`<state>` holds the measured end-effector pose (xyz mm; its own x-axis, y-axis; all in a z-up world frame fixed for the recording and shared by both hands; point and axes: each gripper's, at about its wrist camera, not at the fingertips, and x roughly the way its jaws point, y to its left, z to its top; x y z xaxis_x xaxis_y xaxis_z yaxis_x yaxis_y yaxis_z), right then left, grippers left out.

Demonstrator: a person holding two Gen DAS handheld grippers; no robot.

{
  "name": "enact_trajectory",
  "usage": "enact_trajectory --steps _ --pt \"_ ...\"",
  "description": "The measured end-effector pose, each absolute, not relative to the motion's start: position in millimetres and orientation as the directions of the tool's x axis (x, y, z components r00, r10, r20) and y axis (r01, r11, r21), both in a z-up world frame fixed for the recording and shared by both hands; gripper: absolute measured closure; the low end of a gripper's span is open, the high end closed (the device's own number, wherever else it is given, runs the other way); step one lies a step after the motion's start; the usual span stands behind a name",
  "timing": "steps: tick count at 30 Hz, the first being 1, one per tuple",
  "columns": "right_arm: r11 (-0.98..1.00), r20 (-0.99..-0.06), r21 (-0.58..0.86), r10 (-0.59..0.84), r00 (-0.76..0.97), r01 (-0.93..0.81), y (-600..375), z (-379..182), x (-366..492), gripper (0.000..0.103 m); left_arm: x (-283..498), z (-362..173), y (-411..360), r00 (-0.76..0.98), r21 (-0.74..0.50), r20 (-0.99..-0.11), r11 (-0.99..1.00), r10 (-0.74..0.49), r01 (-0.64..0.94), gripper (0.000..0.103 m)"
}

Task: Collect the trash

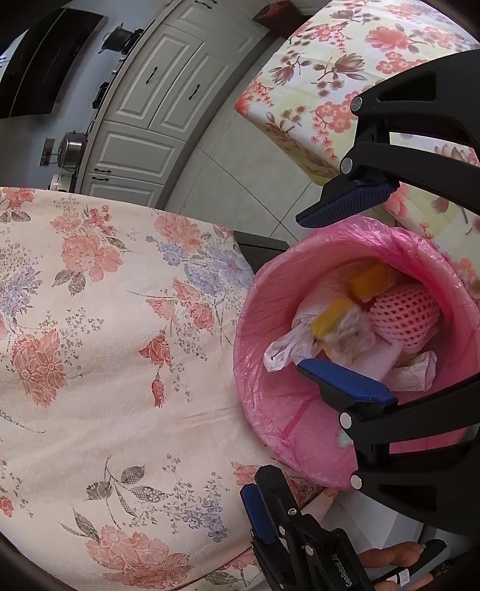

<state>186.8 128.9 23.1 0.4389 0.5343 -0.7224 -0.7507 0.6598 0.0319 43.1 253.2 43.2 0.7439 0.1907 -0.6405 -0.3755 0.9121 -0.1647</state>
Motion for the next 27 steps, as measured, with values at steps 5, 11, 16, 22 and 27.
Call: enact_trajectory --steps 5,11,16,22,27 --pt "0.677 -0.708 0.038 0.538 0.458 -0.735 112 25 179 0.033 30 44 250 0.745 -0.183 -0.641 0.906 0.185 -0.382 0.043" --pt "0.695 -0.689 0.048 0.543 0.479 -0.718 84 28 160 0.029 6 40 240 0.743 -0.211 -0.647 0.895 0.174 -0.393 0.031" --pt "0.706 -0.666 0.042 0.547 0.507 -0.707 63 34 137 0.027 -16 44 223 0.749 -0.197 -0.636 0.899 0.186 -0.39 0.022" --pt "0.718 -0.649 0.047 0.55 0.525 -0.694 40 35 111 0.021 -39 50 198 0.751 -0.174 -0.635 0.913 0.181 -0.368 0.011" --pt "0.722 -0.649 0.041 0.544 0.531 -0.691 27 34 95 0.018 -51 53 187 0.742 -0.147 -0.64 0.917 0.199 -0.372 0.008"
